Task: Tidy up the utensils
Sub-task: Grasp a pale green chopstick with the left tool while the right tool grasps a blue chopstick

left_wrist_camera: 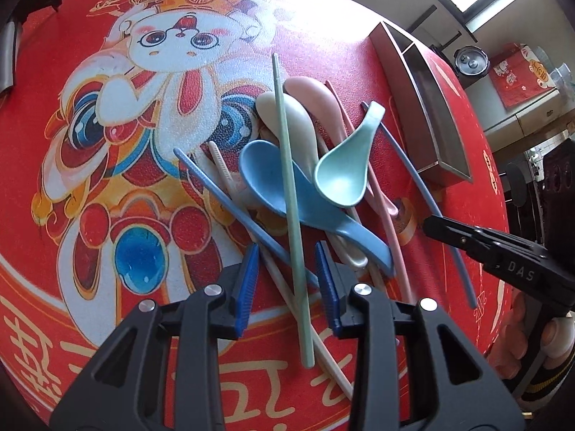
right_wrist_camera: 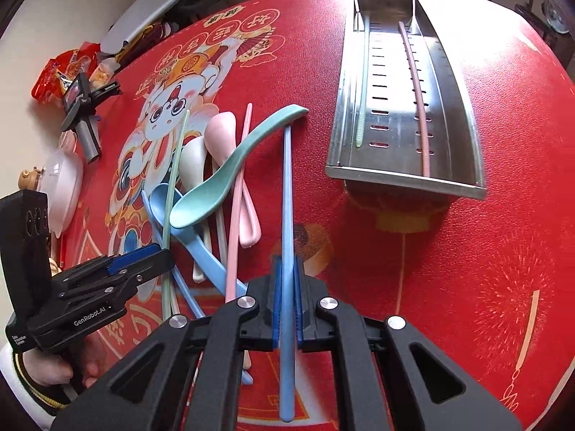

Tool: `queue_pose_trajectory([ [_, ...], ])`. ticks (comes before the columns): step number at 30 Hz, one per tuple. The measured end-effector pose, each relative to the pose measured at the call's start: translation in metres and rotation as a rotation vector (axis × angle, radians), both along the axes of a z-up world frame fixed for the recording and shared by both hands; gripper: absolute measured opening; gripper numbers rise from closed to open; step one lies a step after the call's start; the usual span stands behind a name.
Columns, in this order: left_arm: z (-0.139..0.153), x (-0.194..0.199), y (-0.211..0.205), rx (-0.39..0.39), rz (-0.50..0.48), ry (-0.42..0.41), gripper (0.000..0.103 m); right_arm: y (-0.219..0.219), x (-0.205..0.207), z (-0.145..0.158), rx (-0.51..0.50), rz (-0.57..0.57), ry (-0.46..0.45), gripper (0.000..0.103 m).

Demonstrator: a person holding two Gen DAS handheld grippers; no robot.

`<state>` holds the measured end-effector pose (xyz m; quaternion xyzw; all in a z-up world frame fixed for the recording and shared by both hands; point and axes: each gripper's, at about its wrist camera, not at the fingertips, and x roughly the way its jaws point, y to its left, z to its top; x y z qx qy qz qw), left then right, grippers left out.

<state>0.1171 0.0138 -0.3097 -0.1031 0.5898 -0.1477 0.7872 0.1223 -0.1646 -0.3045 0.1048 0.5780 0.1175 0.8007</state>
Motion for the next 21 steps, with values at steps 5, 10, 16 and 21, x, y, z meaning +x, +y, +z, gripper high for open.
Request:
queue_pose_trajectory([
  [5,0.001,0.007,-0.010,0.074,0.002,-0.019,0.026,-0.007,-0.002,0.008,-0.016,-0.024,-0.041,0.006],
  [10,0.002,0.011,-0.019,0.140,-0.004,-0.045,0.025,-0.008,-0.001,0.016,-0.004,-0.012,-0.069,0.006],
  [16,0.001,0.014,-0.027,0.181,-0.020,-0.057,0.021,-0.002,-0.011,0.005,0.029,-0.016,-0.004,0.006],
  [21,0.015,0.007,-0.014,0.120,0.013,-0.059,0.011,-0.009,-0.021,0.007,0.037,-0.046,0.027,0.006],
])
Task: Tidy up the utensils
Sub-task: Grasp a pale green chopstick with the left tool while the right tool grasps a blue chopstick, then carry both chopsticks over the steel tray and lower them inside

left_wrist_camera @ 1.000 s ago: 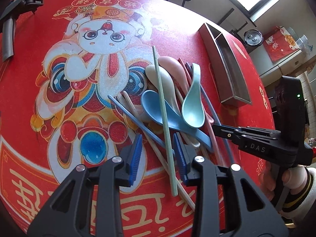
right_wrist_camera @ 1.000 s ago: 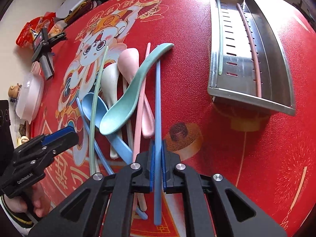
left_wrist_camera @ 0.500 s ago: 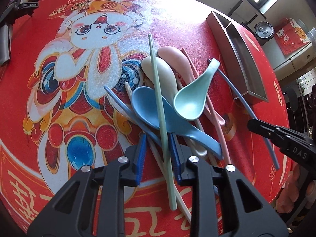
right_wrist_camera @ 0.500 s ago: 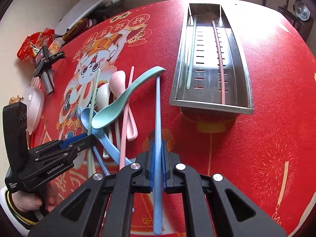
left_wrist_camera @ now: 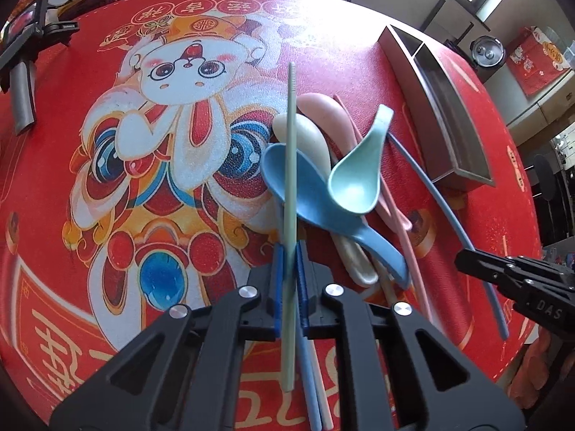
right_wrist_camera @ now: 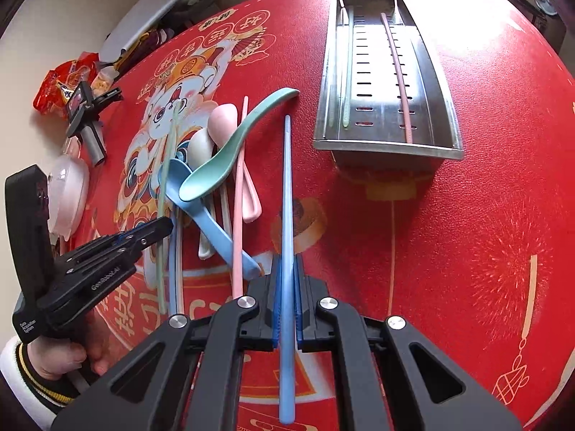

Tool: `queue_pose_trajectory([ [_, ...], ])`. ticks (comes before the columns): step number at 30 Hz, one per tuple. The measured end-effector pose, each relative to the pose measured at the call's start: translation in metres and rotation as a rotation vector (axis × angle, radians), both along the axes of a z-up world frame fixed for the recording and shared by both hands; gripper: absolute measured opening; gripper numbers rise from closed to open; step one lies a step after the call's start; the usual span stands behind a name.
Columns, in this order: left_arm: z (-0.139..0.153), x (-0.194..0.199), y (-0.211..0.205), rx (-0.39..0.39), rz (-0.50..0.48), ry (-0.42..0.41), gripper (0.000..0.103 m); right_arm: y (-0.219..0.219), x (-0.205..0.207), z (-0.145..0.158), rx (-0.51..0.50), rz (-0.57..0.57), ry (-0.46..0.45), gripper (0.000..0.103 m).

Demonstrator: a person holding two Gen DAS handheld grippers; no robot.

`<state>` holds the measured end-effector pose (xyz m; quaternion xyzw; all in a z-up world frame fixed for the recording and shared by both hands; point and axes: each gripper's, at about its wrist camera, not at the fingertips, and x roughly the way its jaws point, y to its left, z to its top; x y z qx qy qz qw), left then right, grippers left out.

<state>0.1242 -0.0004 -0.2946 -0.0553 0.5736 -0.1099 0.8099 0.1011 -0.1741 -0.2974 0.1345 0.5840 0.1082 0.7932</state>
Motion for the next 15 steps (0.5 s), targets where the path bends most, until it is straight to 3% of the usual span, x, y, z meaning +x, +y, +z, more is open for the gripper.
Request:
queue_pose_trajectory([
  [9,0.018,-0.010,0.026,-0.104,0.037,0.012,0.011,-0.014,0.001,0.021,0.033,-0.070,-0.055,0.006],
  [15,0.035,-0.010,0.036,-0.142,0.058,-0.022,0.011,-0.021,0.009,0.032,0.045,-0.091,-0.091,0.006],
])
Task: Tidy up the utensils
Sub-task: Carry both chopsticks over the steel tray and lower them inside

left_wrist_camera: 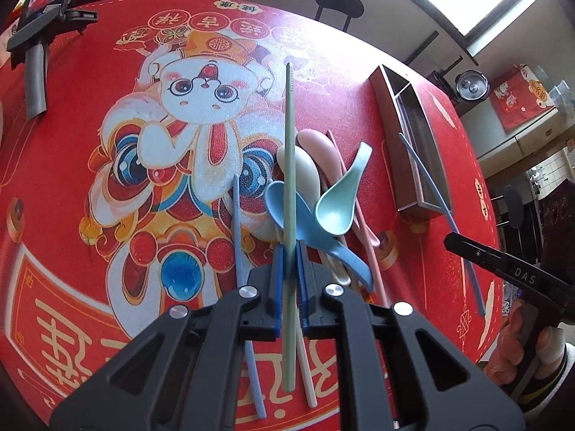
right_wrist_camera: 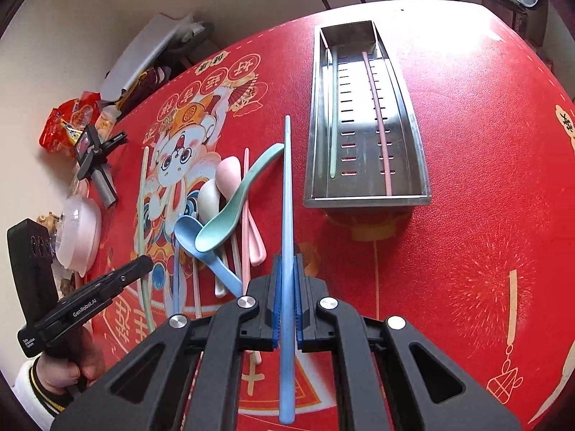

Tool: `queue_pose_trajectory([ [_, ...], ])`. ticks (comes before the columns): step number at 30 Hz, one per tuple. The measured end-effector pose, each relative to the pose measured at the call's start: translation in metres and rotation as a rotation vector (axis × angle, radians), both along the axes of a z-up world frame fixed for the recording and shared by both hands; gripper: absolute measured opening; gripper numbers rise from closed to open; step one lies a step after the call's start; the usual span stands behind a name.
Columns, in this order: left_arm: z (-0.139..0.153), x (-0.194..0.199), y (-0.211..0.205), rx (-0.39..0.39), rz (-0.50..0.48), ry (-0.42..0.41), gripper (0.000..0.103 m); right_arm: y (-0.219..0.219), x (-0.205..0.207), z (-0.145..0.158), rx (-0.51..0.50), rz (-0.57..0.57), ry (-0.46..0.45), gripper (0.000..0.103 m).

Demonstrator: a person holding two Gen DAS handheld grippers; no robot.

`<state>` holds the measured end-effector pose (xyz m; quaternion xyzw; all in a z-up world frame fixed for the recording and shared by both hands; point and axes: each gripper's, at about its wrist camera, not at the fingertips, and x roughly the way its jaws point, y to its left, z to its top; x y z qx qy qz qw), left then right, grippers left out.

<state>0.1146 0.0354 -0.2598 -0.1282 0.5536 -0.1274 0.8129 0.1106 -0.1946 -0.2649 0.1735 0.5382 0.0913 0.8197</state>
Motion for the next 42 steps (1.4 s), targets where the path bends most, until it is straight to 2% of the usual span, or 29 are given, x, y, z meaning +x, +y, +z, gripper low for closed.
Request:
queue_pose_trajectory([
  [6,0.022,0.025,-0.016,-0.062,-0.023,-0.021,0.011,-0.024,0.014,0.019,-0.008,-0.061,-0.042,0.006],
  [11,0.035,0.053,-0.054,-0.132,-0.073,-0.032,0.011,-0.061,0.029,0.030,-0.039,-0.130,-0.070,0.006],
  [13,0.038,0.065,-0.072,-0.137,-0.096,-0.037,0.011,-0.073,0.036,0.029,-0.036,-0.149,-0.070,0.006],
  [19,0.033,0.110,-0.128,-0.176,-0.172,-0.050,0.011,-0.090,0.058,0.024,-0.034,-0.174,-0.103,0.006],
  [22,0.028,0.135,-0.150,-0.184,-0.168,-0.050,0.011,-0.092,0.069,0.022,-0.034,-0.171,-0.116,0.006],
  [26,0.015,0.160,-0.168,-0.219,-0.144,0.014,0.011,-0.094,0.086,0.015,-0.037,-0.175,-0.091,0.006],
  [37,-0.026,0.192,-0.201,-0.142,-0.167,0.163,0.011,-0.097,0.115,-0.010,-0.035,-0.178,-0.025,0.006],
  [42,-0.036,0.202,-0.208,-0.131,-0.147,0.187,0.011,-0.098,0.122,-0.015,-0.026,-0.175,-0.005,0.006],
])
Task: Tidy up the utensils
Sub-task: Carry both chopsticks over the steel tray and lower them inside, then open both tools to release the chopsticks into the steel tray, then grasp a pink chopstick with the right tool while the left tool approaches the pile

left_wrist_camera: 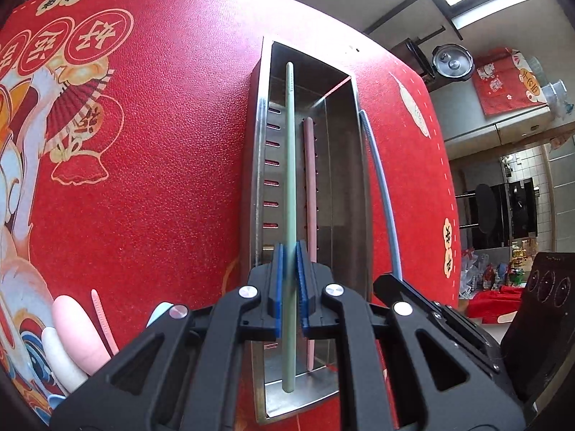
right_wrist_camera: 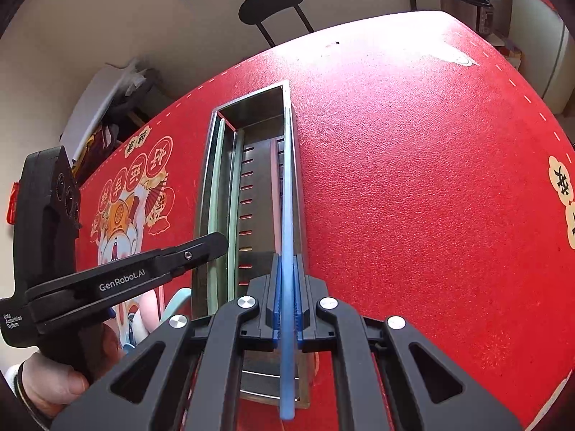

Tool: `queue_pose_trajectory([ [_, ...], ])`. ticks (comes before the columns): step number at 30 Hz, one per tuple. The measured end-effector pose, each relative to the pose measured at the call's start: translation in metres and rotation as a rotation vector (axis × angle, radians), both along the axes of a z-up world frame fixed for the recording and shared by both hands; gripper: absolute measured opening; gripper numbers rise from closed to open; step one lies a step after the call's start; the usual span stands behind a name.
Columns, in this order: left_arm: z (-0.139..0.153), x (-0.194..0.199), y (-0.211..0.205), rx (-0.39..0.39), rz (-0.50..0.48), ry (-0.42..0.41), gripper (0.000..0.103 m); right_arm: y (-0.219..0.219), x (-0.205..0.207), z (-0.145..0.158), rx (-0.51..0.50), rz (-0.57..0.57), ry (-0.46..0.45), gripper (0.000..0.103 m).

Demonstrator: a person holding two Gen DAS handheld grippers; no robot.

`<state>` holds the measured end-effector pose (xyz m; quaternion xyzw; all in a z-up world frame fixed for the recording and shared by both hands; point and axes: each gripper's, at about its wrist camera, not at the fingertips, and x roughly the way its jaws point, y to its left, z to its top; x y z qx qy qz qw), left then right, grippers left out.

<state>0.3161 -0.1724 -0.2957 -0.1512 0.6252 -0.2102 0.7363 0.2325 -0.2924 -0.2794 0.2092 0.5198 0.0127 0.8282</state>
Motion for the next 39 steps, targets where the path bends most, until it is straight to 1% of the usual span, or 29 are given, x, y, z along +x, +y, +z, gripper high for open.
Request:
queue_pose_trajectory([
  [5,0.001,0.010,-0.006,0.026,0.008,-0.008,0.011,0.005,0.008,-0.004,0.003,0.013,0.010,0.006],
  [9,0.002,0.014,-0.005,0.030,0.000,-0.008,0.011,0.009,0.014,-0.006,-0.001,0.014,0.018,0.006],
  [11,0.004,0.016,-0.006,0.038,-0.010,-0.012,0.014,0.009,0.016,-0.008,0.004,0.013,0.024,0.006],
  [15,0.012,0.017,-0.004,0.031,0.001,-0.035,0.016,0.008,0.018,-0.010,0.026,0.004,0.038,0.007],
  [16,0.015,0.015,0.000,0.030,0.002,-0.043,0.017,0.008,0.018,-0.009,0.024,0.006,0.041,0.009],
  [18,0.024,0.009,0.008,0.048,0.010,-0.063,0.024,0.009,0.016,-0.004,0.020,0.010,0.040,0.009],
  [22,0.050,-0.001,0.032,0.069,0.018,-0.106,0.025,0.007,0.005,0.013,0.023,-0.017,0.024,0.009],
  [24,0.068,-0.009,0.048,0.088,0.017,-0.147,0.028,0.009,-0.003,0.024,0.024,-0.023,0.011,0.009],
  [26,0.087,-0.021,0.069,0.116,0.018,-0.194,0.029,0.013,-0.013,0.034,0.003,-0.018,-0.008,0.009],
  [29,0.110,-0.041,0.107,0.147,0.048,-0.251,0.041,0.026,-0.030,0.045,-0.020,-0.001,-0.025,0.009],
  [31,0.124,-0.056,0.134,0.170,0.066,-0.285,0.044,0.037,-0.042,0.050,-0.033,0.022,-0.045,0.010],
  [33,0.135,-0.072,0.163,0.188,0.087,-0.322,0.059,0.052,-0.054,0.054,-0.068,0.056,-0.072,0.022],
  [34,0.139,-0.080,0.176,0.197,0.099,-0.337,0.064,0.059,-0.060,0.056,-0.085,0.073,-0.088,0.034],
  [35,0.142,-0.088,0.189,0.212,0.114,-0.348,0.077,0.067,-0.067,0.057,-0.096,0.091,-0.107,0.043],
  [36,0.146,-0.096,0.201,0.227,0.131,-0.358,0.090,0.074,-0.073,0.058,-0.105,0.109,-0.122,0.046],
  [38,0.149,-0.115,0.221,0.240,0.155,-0.390,0.093,0.090,-0.083,0.056,-0.128,0.147,-0.129,0.052],
  [39,0.149,-0.124,0.229,0.246,0.159,-0.399,0.093,0.097,-0.089,0.055,-0.134,0.169,-0.128,0.053],
])
